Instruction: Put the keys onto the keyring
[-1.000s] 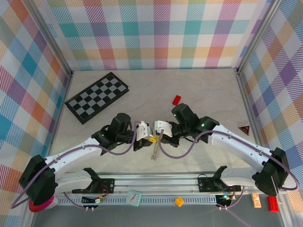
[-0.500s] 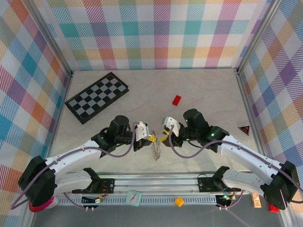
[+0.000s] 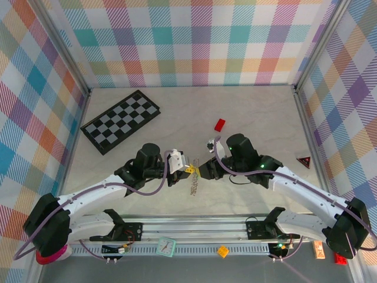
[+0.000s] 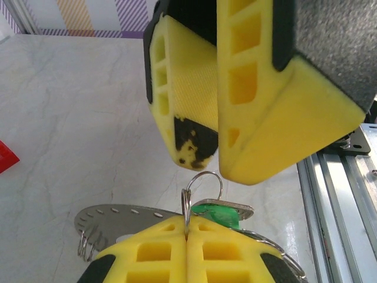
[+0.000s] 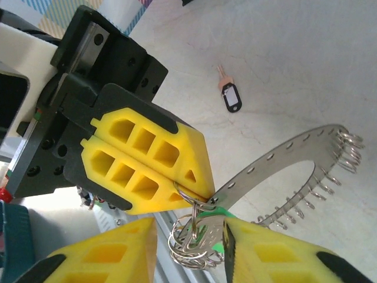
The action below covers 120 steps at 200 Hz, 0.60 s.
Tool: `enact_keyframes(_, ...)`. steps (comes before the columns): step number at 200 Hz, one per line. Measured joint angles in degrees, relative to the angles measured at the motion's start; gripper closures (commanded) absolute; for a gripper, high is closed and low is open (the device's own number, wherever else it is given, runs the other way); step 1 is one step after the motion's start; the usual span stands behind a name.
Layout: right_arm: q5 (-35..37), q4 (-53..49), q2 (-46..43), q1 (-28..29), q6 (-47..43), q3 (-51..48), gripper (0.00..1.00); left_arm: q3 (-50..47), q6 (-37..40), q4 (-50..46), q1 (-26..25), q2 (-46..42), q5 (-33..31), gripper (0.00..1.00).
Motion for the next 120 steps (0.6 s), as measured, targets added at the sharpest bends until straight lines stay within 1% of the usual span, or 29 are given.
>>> enact_keyframes(20, -0.5, 0.0, 0.1, 0.0, 1.6, 0.0, 0.7, 0.0, -0.2, 0.2, 0.0, 0.0, 0.0, 1.0)
enact_keyframes(60, -0.7, 0.0, 1.0, 0.0, 1.8, 0.0, 0.77, 0.0, -0.2, 0.2, 0.0, 0.0, 0.0, 1.0)
enact_keyframes(120, -0.3, -0.1, 1.0, 0.0, 1.2, 0.2, 0.97, -0.1, -0.2, 0.2, 0.0, 0.0, 0.0, 1.0)
